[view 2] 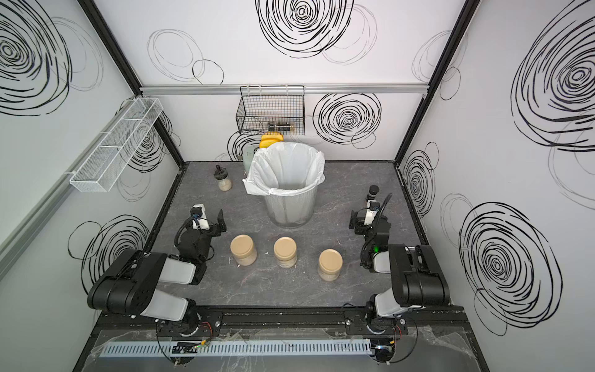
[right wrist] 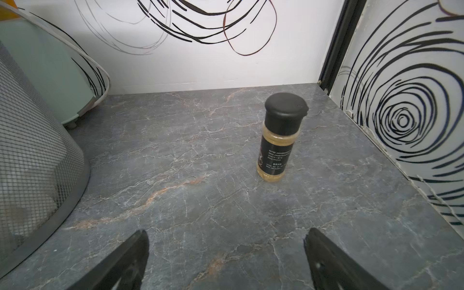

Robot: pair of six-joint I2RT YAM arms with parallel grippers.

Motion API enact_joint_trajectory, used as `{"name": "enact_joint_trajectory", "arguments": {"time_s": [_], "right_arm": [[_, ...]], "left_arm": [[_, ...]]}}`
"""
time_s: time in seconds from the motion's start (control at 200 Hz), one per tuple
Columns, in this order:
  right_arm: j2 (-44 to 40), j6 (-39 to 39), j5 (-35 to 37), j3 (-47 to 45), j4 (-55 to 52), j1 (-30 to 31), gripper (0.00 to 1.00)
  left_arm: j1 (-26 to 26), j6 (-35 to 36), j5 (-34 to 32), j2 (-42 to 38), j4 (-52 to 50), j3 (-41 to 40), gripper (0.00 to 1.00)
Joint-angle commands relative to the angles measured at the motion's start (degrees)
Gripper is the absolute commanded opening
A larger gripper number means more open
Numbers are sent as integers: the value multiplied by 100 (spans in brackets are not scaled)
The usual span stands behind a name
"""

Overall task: Empty moldy rice from jars
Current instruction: Pick up the jar from the center of the board.

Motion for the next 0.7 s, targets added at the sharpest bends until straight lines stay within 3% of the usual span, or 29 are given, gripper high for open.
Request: {"name": "enact_joint_trajectory", "arguments": {"time_s": [0.0, 0.695], "right_arm": [[-88, 18, 42, 67, 132, 24, 98], [-60, 26, -10, 110, 88, -12, 98]], "left_arm": [[31, 32, 27, 7, 433, 62, 96], [117, -13, 183, 7, 353, 94, 96]]}}
